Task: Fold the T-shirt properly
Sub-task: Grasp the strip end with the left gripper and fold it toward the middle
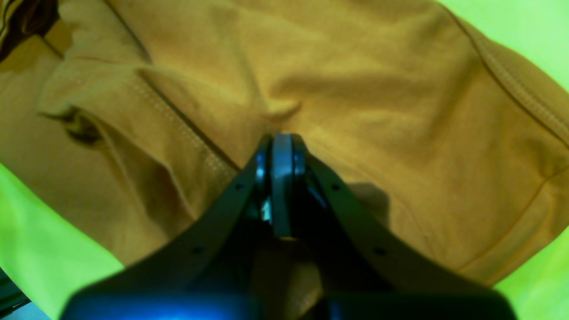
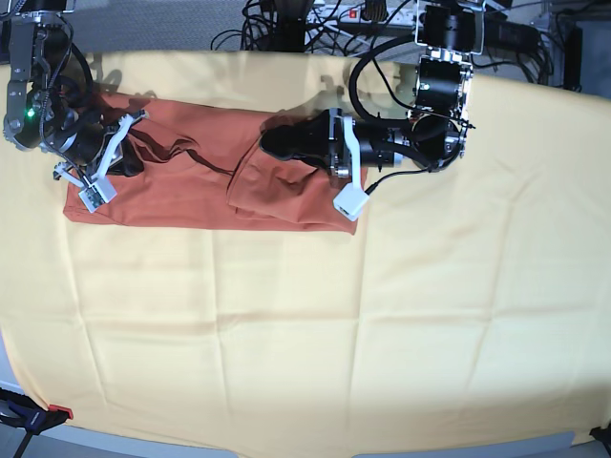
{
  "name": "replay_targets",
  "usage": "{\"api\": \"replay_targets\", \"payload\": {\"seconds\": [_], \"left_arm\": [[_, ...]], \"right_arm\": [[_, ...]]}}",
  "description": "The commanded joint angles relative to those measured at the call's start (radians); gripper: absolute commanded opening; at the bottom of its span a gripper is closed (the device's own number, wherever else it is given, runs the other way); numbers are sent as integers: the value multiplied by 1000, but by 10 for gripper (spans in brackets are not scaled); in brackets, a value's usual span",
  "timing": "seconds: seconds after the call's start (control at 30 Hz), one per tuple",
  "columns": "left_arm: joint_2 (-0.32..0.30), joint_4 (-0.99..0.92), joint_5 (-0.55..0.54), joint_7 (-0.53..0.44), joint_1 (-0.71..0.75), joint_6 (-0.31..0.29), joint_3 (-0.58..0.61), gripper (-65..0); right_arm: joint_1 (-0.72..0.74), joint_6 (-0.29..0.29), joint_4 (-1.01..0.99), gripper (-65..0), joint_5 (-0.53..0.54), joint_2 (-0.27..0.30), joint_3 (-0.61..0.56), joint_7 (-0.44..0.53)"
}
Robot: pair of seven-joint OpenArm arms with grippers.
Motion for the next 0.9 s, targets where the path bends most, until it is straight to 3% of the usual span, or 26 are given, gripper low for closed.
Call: {"api": "replay_targets", "payload": {"seconds": [0.0, 0.13, 0.37, 0.57, 0.7, 0.87], "left_arm": [[3, 13, -6, 8, -9, -5, 7, -650], [3, 16, -17, 8, -36, -5, -13, -650], [-9, 36, -19, 8, -114, -5, -181, -650], [-28, 42, 28, 8, -133, -5, -162, -650], [-60, 105, 138, 8, -163, -5, -76, -650], [-118, 129, 422, -127, -190, -5, 82, -650]], "right_arm": [[8, 0, 11, -650, 16, 15, 8, 11], [12, 1, 11, -650, 17, 15, 8, 13], [51, 4, 11, -650, 18, 15, 8, 11], [59, 5, 11, -650, 56, 15, 8, 21], [58, 5, 11, -650, 54, 15, 8, 26], [59, 5, 11, -650, 55, 15, 8, 26]]}}
